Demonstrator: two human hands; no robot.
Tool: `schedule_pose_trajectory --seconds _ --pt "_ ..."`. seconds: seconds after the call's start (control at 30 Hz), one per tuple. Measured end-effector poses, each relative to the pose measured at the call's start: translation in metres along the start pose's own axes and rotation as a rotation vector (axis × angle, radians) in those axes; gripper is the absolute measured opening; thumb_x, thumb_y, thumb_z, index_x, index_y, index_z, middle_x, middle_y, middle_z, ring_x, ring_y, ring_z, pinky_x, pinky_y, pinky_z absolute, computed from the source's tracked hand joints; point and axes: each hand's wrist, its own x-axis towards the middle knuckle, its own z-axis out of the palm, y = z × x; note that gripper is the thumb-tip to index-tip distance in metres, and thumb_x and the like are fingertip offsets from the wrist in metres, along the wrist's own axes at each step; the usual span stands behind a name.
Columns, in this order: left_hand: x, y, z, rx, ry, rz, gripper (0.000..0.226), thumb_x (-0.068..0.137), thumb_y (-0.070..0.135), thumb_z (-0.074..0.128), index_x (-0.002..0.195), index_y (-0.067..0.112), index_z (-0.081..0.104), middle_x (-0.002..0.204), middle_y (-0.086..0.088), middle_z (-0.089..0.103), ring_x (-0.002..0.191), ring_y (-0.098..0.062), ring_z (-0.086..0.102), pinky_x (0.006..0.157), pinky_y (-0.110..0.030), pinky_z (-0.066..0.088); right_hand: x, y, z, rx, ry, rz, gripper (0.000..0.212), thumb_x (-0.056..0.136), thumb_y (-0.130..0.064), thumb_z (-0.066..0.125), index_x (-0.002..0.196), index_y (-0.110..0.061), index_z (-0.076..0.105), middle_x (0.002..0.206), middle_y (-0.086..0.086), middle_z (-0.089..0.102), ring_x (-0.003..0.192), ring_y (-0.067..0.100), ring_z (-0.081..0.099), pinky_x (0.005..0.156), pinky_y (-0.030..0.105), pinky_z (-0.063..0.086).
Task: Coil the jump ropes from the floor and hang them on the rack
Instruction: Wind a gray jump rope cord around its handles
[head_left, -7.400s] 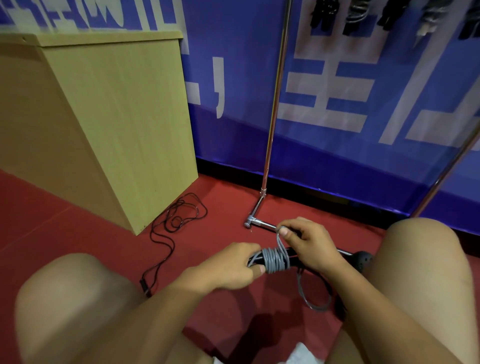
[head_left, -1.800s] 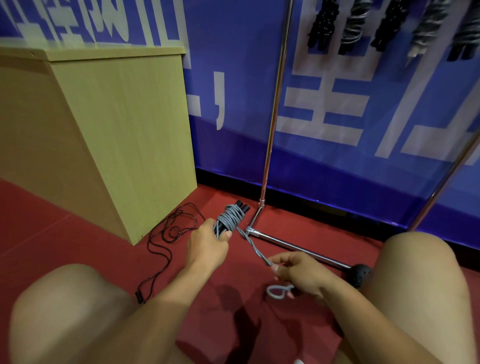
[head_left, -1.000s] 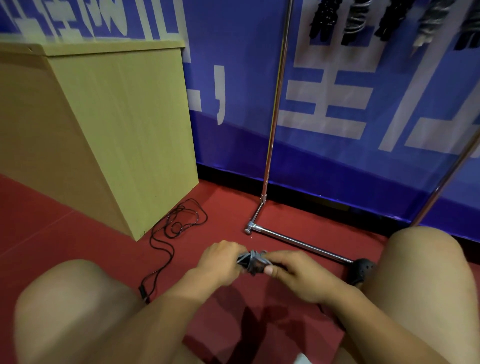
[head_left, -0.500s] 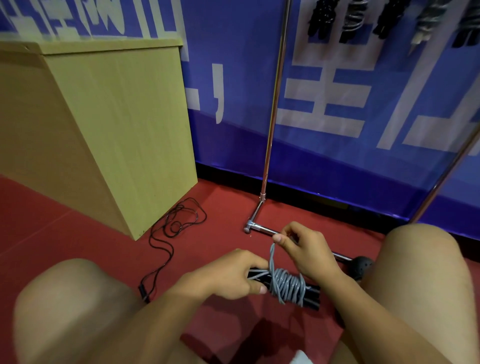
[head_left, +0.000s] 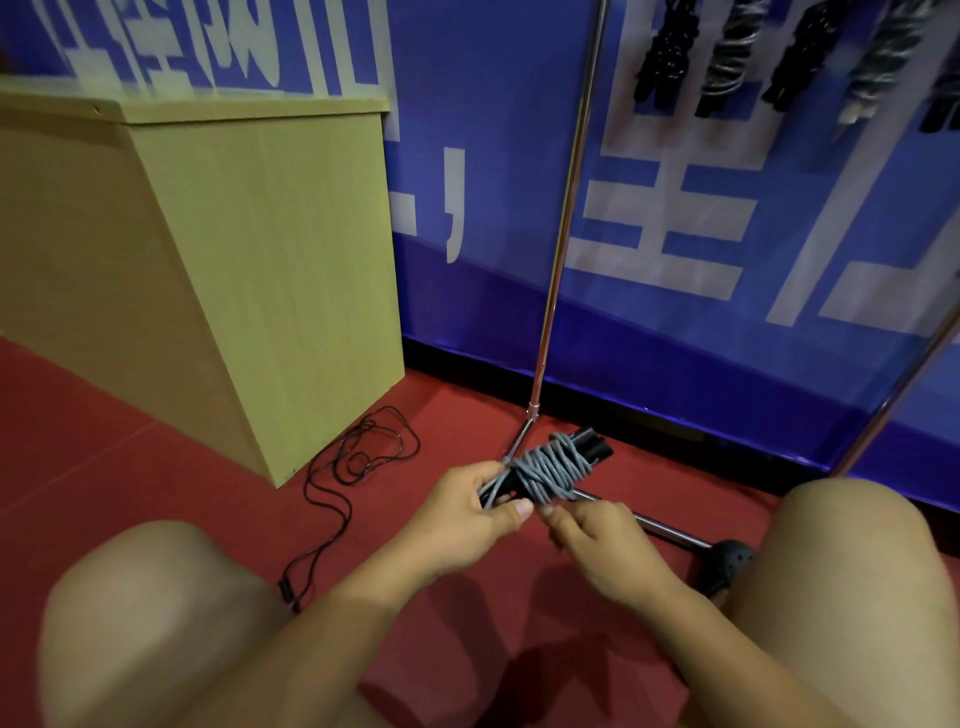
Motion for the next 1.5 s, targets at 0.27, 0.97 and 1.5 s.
schedule_pose_trajectory --seconds 0.27,0.97,1.5 --pt "0.01 -0.017 -0.012 0.343 0.259 -0.194 0.015 0.087 0.029 0.071 0.086 0.018 0.063 0.067 0.001 0.072 0.049 -0.004 0.06 0.058 -0.026 0.048 -0.008 0.003 0.006 -0.191 -0.115 -0.224 0.029 0.092 -0.056 0.038 0.095 -0.031 0.053 0.074 -0.008 0.06 0.076 0.021 0.059 0.07 0.041 0.048" --pt "0.004 -0.029 -0.004 0.655 -0.165 -0.16 0.025 0.074 0.031 0.084 0.084 0.025 0.062 0.072 0.009 0.063 0.064 -0.01 0.055 0.063 -0.029 0.048 -0.008 0.006 0.008 -0.097 0.141 -0.238 0.029 0.086 -0.054 0.057 0.083 -0.026 0.058 0.082 -0.013 0.051 0.078 0.006 0.052 0.069 0.029 0.045" --pt "0.004 -0.013 0.013 -0.193 0.19 -0.194 0.054 0.087 0.004 0.072 0.128 0.024 0.043 0.098 -0.009 0.064 0.066 -0.02 0.068 0.065 -0.031 0.057 0.009 0.005 0.002 0.41 0.429 0.152 0.028 0.096 -0.03 0.06 0.074 -0.013 0.056 0.062 0.005 0.057 0.057 0.004 0.045 0.058 0.023 0.039"
